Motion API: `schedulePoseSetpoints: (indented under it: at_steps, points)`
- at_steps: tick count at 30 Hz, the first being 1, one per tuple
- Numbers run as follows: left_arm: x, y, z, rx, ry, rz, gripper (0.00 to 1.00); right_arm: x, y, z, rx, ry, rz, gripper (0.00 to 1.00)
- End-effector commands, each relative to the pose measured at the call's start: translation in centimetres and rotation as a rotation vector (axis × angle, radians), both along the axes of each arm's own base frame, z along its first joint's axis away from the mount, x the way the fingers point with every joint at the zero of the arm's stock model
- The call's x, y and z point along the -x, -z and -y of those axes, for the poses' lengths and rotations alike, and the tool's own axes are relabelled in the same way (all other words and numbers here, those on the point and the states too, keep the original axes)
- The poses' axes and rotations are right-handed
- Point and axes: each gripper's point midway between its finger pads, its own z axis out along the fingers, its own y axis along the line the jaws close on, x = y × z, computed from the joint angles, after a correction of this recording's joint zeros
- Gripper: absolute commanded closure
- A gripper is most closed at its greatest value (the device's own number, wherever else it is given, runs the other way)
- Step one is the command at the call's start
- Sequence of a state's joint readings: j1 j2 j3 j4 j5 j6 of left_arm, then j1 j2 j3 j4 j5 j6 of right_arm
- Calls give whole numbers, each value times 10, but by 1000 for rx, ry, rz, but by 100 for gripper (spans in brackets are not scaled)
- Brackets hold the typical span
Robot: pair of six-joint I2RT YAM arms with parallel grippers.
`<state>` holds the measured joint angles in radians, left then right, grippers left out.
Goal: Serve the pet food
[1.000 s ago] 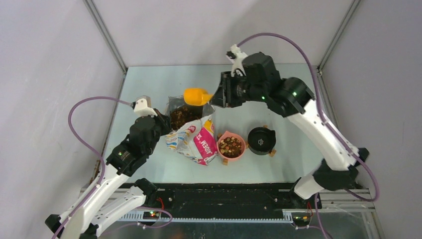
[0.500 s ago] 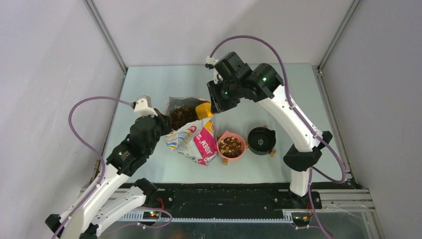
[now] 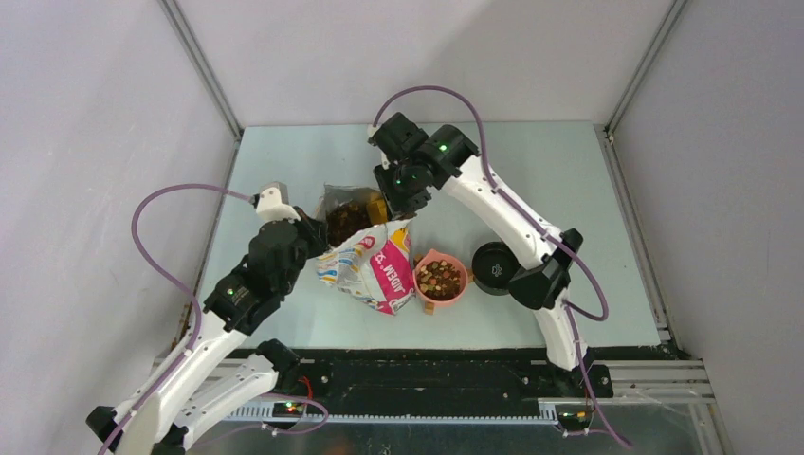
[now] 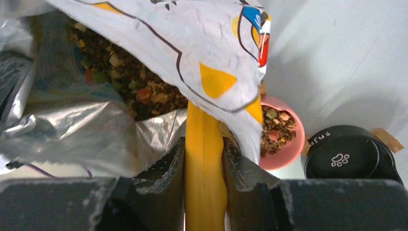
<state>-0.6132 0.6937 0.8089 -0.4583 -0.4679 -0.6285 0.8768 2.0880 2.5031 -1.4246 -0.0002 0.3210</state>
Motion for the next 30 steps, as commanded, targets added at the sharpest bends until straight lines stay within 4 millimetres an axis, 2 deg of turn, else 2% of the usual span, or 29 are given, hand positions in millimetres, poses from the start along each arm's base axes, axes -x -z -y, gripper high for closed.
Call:
schedulePoseSetpoints:
  at_steps: [1, 6, 10, 11, 12, 13, 14, 15, 16, 17, 18, 19, 20, 21, 22, 23, 24, 25, 26, 27, 28, 30]
  points:
    - [0, -8, -6, -6, -29, 7, 100, -6, 42, 20, 169, 48, -59, 100]
    - [-2, -5, -5, -11, -31, 3, 100, 6, 78, -6, 151, -8, -150, 100]
    - [-4, -4, -3, -12, -25, -1, 100, 13, 89, -27, 60, -26, -212, 100]
    - [-4, -3, -2, -13, -23, -5, 100, 11, 85, -34, 17, -25, -205, 100]
    - [-4, -2, -2, -16, -23, -8, 100, 17, 90, -37, -4, -36, -243, 100]
    - [-5, 0, -1, -19, -22, -13, 100, 16, 81, -44, -63, -35, -232, 100]
    - [-5, 1, -1, -22, -22, -17, 100, 24, 89, -46, -84, -46, -282, 100]
    - [-5, 2, -1, -23, -22, -19, 100, 22, 75, -56, -167, -51, -261, 100]
    - [-6, 3, -1, -29, -21, -23, 100, 30, 84, -56, -192, -60, -318, 100]
    - [-6, 3, 0, -34, -18, -24, 100, 29, 81, -60, -263, -48, -319, 100]
    - [-6, 4, 0, -38, -15, -28, 100, 28, 67, -73, -367, -84, -317, 100]
    - [-6, 4, 0, -41, -14, -30, 100, 36, 67, -69, -413, -76, -375, 100]
    - [-6, 4, 0, -41, -15, -29, 100, 30, 55, -78, -496, -96, -344, 100]
    - [-5, 6, -1, -44, -16, -34, 100, 38, 54, -71, -535, -82, -393, 100]
    - [-5, 7, -2, -46, -20, -35, 100, 34, 34, -77, -621, -91, -363, 100]
    - [-5, 8, -2, -48, -21, -38, 100, 38, 41, -72, -636, -86, -402, 100]
    - [-5, 9, -3, -49, -25, -40, 100, 35, 24, -74, -708, -92, -378, 100]
    - [-5, 9, -3, -49, -26, -41, 100, 37, 30, -70, -723, -86, -401, 100]
    - [-5, 10, -3, -50, -29, -42, 100, 36, 17, -70, -773, -90, -385, 100]
    - [-5, 10, -4, -50, -30, -43, 100, 37, 21, -66, -781, -87, -401, 100]
    - [-5, 11, -4, -52, -33, -44, 100, 37, 10, -66, -816, -96, -385, 100]
    - [-5, 11, -5, -52, -36, -44, 100, 39, 6, -62, -848, -99, -389, 100]
